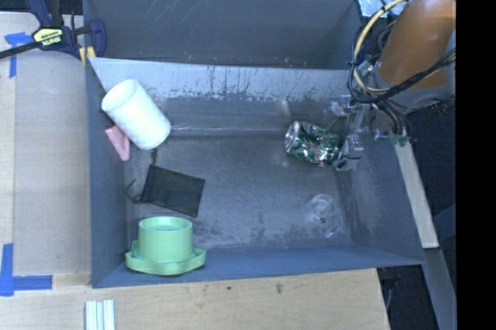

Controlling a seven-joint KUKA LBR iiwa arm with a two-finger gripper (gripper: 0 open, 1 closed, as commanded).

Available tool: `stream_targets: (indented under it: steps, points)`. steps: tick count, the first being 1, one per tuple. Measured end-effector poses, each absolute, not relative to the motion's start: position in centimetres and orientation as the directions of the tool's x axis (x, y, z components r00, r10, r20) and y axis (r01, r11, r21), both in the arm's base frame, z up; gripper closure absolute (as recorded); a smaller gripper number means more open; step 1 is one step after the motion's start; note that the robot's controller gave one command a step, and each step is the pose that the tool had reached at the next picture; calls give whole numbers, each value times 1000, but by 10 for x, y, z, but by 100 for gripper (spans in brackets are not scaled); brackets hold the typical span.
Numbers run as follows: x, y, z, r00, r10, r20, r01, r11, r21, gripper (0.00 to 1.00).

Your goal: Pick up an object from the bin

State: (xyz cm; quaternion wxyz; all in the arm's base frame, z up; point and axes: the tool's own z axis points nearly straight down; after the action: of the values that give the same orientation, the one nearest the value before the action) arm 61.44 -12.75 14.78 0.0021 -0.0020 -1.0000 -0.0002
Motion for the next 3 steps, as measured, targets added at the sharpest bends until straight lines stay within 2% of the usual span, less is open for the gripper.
stream_targets:
  steps: [1, 2, 3]
  points:
    - [616, -127, 153, -1000, 1, -3, 1, 1000, -1, 0]
    - [620, -137, 100, -980, 198, -10, 198, 980, 0, 0]
    - [625, -145, 71, -987, 161, -1, 161, 987, -1, 0]
